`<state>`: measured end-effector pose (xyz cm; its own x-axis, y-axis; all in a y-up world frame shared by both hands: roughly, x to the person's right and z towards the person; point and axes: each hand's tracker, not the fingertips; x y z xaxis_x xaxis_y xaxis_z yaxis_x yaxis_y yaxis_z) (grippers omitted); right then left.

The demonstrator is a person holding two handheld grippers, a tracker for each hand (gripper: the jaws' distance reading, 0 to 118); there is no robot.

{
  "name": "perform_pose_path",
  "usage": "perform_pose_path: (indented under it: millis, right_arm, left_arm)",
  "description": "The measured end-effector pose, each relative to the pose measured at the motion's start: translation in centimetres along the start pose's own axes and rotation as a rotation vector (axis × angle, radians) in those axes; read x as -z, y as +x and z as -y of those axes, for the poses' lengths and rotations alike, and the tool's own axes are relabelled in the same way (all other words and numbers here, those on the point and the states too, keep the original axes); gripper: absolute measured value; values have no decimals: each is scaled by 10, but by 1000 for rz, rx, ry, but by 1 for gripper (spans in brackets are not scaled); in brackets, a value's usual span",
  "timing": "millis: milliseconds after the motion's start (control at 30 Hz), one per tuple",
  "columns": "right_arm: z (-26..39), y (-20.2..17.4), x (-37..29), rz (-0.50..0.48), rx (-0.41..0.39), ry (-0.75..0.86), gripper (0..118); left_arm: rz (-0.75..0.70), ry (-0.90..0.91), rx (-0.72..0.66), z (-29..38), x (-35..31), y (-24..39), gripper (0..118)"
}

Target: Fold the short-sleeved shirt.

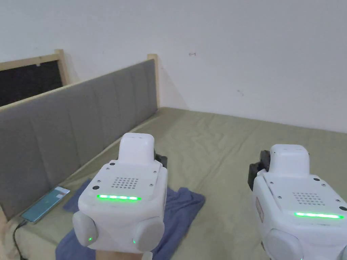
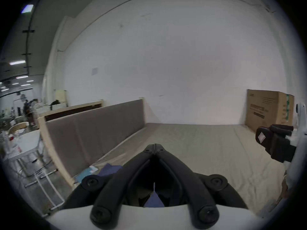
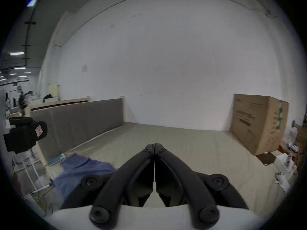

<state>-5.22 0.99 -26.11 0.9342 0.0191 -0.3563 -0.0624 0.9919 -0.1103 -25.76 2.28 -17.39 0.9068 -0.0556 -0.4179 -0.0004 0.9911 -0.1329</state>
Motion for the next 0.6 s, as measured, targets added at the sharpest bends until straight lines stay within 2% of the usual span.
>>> perform_pose_path:
  millis: [133, 233, 400, 467, 533, 567, 600]
  right_arm:
    - [-1, -38, 13, -103, -29, -16, 0]
    - [3, -56, 18, -133, -54, -26, 0]
    - [18, -64, 31, -164, -63, -85, 0]
    - [26, -63, 38, -170, -52, -124, 0]
    - [34, -61, 46, -168, -38, -166, 0]
    - [37, -59, 50, -165, -29, -183, 0]
    - [41, -57, 55, -163, -20, -199, 0]
  left_arm:
    - [-115, -35, -31, 7, 1, -42, 0]
    - [-154, -65, -58, 16, 7, -62, 0]
    - [-144, -173, -68, 42, 39, -70, 0]
    - [-144, -291, -56, 59, 67, -66, 2]
    - [-57, -463, -42, 86, 104, -62, 21]
    - [-27, -524, -38, 100, 119, -59, 42]
    - [1, -593, -38, 116, 135, -53, 80]
